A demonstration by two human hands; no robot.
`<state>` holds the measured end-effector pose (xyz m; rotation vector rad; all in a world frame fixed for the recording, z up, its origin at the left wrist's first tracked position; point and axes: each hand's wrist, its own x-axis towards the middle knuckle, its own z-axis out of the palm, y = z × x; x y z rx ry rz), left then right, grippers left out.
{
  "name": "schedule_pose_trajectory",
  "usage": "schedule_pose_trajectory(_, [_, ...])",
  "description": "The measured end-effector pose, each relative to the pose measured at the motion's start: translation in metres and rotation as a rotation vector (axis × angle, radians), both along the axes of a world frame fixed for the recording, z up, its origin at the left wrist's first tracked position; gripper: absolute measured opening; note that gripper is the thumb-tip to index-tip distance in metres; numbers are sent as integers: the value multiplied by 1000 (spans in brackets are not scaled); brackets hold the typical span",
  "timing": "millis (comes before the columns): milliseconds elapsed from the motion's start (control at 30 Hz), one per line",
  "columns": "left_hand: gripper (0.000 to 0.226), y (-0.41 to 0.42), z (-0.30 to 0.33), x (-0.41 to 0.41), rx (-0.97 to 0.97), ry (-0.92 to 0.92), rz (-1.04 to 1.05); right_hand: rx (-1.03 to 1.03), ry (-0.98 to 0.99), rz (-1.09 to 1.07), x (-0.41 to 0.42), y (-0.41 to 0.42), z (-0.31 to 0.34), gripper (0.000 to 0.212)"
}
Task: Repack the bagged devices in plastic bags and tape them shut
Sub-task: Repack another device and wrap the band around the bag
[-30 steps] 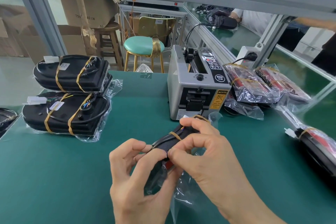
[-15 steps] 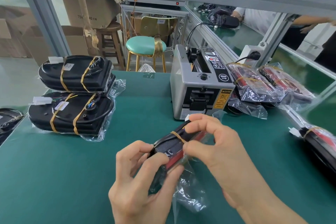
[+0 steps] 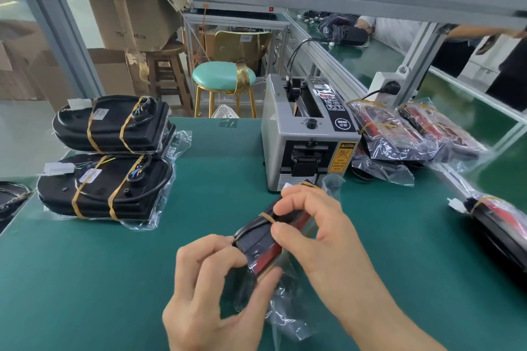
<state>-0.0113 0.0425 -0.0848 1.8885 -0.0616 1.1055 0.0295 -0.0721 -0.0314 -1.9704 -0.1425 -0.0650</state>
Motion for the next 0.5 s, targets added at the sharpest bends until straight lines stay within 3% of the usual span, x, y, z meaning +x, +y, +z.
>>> schedule_pose_trajectory(133, [23, -1, 5, 0, 54, 32, -24, -141, -116, 17, -3, 6, -3, 25])
schedule_pose_trajectory(233, [24, 6, 7, 0, 142, 84, -30, -101, -89, -19, 10, -12, -7, 20])
schedule_pose_trajectory(300, [28, 14, 9, 2, 152, 100, -51, -32, -6, 26, 25, -38, -7, 37])
schedule_pose_trajectory(400, [31, 26, 13, 3, 171, 122, -89, -17, 221, 257, 44, -73, -16, 91])
schedule_pose_trajectory(433, [32, 30, 14, 3, 182, 130, -106, 0, 260, 327, 48, -79, -22, 98])
schedule_pose_trajectory(500, [34, 36, 17, 3, 209, 150, -146, 99, 256, 378, 53, -86, -34, 85])
